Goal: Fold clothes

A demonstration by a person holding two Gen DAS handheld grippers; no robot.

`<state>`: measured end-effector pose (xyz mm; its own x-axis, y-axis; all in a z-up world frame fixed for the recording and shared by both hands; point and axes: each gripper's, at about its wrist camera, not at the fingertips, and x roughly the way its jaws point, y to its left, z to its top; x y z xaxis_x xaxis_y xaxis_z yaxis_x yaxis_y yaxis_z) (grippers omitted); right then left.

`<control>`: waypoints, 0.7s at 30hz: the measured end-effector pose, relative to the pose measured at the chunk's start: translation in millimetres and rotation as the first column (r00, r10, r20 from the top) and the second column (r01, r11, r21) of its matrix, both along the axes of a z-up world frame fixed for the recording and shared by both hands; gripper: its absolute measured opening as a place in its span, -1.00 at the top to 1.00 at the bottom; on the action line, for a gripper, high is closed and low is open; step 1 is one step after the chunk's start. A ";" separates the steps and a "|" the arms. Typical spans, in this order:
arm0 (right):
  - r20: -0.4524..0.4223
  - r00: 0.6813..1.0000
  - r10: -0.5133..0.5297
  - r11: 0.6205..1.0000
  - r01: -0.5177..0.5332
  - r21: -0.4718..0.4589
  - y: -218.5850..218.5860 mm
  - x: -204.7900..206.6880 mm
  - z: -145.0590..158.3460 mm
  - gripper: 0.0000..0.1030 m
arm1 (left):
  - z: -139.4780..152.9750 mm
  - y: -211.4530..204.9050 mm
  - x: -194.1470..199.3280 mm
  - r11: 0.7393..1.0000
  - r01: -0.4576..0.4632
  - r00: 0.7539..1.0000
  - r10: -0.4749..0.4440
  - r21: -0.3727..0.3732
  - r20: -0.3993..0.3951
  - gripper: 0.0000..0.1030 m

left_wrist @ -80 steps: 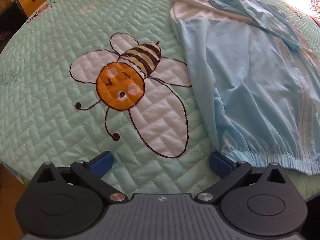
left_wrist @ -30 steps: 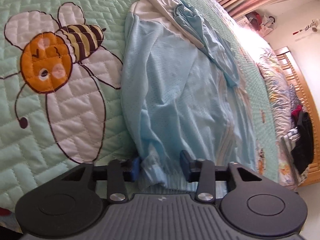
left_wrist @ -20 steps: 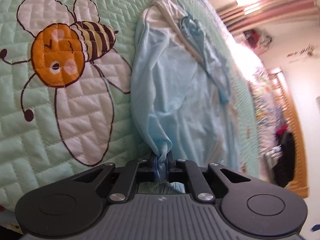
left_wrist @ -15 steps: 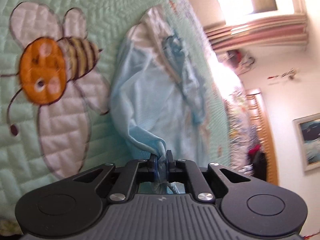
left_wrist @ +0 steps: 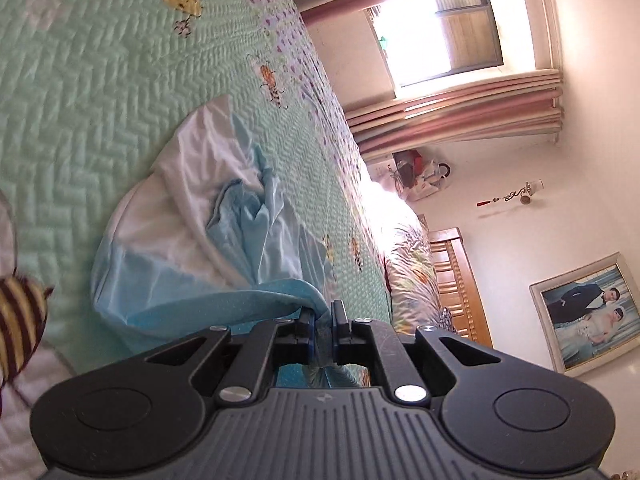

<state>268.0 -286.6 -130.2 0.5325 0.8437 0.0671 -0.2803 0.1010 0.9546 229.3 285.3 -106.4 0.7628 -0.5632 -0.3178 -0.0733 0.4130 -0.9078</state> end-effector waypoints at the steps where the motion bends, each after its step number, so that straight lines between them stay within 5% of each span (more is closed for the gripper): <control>1: 0.005 1.000 -0.014 1.000 0.014 0.006 3.8 15.8 3.1 0.89 | 5.8 1.5 16.4 1.000 -0.005 1.000 0.005 0.012 0.003 0.86; 6: -0.009 0.994 -0.108 0.994 0.108 0.005 22.6 114.8 5.5 0.89 | 20.6 3.5 130.3 0.992 -0.066 0.996 0.072 0.112 -0.052 0.85; 9: -0.085 0.980 -0.181 0.983 0.177 -0.053 35.9 185.1 -15.2 0.89 | 3.2 -5.1 199.6 0.963 -0.073 0.982 0.115 0.260 -0.148 0.84; 13: -0.329 0.915 -0.234 0.971 0.201 -0.130 43.2 250.1 -84.6 0.23 | -33.7 -1.4 254.9 0.924 -0.074 0.953 0.176 0.374 -0.247 0.83; 15: -0.366 0.895 -0.257 0.966 0.225 -0.127 42.6 263.0 -103.9 0.24 | -36.1 2.9 262.0 0.914 -0.060 0.962 0.160 0.402 -0.220 0.77; 21: -0.287 0.927 -0.242 0.958 0.182 -0.222 42.8 249.5 -95.0 0.16 | -38.6 17.0 275.5 0.907 -0.045 0.958 0.159 0.420 -0.239 0.00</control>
<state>517.5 -243.9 -225.2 0.6691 0.6894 -0.2776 0.0725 0.3111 0.9476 504.7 302.3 -145.0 0.6661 -0.2653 -0.6971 -0.3463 0.7178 -0.6041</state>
